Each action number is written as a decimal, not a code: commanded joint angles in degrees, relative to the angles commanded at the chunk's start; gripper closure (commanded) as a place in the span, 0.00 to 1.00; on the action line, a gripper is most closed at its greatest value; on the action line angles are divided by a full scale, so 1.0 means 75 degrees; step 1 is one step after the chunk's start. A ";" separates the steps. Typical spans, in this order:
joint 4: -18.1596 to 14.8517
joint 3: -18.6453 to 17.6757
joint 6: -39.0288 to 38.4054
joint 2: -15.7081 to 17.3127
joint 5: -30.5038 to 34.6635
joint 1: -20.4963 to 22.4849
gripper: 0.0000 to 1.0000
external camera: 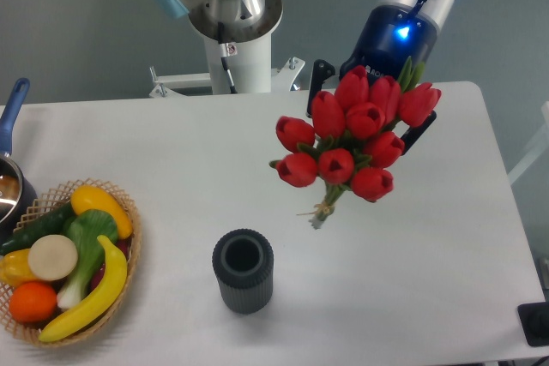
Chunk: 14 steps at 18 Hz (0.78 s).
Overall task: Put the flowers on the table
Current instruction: 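Carry the red tulip bouquet with the gripper away from the black vase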
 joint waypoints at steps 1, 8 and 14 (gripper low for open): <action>0.0000 -0.0035 0.0094 0.0071 0.0282 0.0000 0.44; -0.0035 -0.0117 0.0610 0.0434 0.2331 -0.0023 0.41; -0.0117 -0.0784 0.1253 0.0634 0.3610 -0.0117 0.41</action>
